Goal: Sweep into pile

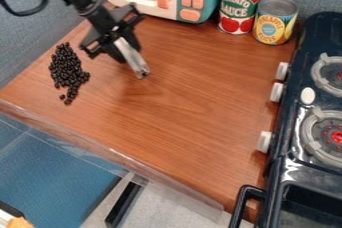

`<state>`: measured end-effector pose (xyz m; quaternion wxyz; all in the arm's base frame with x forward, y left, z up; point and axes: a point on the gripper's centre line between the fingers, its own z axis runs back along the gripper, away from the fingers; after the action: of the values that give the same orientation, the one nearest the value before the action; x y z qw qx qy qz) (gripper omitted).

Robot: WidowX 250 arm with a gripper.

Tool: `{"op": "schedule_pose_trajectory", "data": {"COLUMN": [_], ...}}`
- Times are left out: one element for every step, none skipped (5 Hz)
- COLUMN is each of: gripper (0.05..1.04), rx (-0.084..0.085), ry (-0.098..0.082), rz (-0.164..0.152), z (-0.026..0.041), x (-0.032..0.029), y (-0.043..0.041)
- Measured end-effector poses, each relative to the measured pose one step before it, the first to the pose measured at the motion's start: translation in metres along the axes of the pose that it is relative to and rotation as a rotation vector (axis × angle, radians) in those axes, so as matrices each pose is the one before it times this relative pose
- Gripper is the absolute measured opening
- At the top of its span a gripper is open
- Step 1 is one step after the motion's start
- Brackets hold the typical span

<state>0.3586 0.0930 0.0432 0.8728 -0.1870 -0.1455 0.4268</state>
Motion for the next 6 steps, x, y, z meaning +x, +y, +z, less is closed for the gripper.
{"op": "schedule_pose_trajectory", "data": {"gripper": [0.384,0.384,0.384,0.444,0.619,0.913], "rx": [0.0566,-0.0026,-0.0026,-0.0067,0.0506,0.0341], "ry": [-0.0064,0.0527,0.0617,0.0372,0.0815,0.0538], "rz": [-0.1386,-0.0508,-0.0590,-0.0593,-0.0874,-0.0741], "z": [-0.00456,-0.00508,-0.00599,-0.00754,-0.02546,0.00002], "x": [-0.03612,-0.02386,-0.02498,-0.01176,-0.01281,-0.00886], "y": [-0.02321,-0.01933,-0.02143,-0.01878,-0.00017,-0.00041]}}
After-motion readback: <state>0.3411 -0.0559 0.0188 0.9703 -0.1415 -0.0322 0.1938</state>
